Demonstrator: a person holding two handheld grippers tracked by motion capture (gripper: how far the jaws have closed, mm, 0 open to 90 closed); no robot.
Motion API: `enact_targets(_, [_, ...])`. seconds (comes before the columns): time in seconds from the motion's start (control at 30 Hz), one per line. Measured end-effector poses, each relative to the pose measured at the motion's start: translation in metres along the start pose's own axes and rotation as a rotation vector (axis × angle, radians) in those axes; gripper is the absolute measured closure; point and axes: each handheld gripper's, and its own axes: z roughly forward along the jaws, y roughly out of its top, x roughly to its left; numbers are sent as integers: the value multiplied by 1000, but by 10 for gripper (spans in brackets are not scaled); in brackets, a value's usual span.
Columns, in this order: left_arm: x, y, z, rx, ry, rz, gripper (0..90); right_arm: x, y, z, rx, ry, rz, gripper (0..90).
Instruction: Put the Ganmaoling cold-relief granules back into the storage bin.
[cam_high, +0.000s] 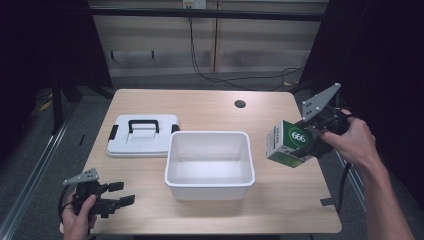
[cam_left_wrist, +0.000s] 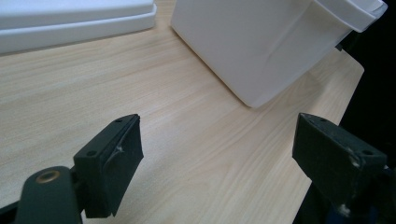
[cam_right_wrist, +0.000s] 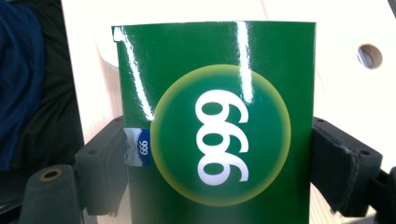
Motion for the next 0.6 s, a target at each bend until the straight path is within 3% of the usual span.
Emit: enact_targets(0.6, [1,0,-1,-1,-1,-6,161,-2,34,11,-24,18,-31,160])
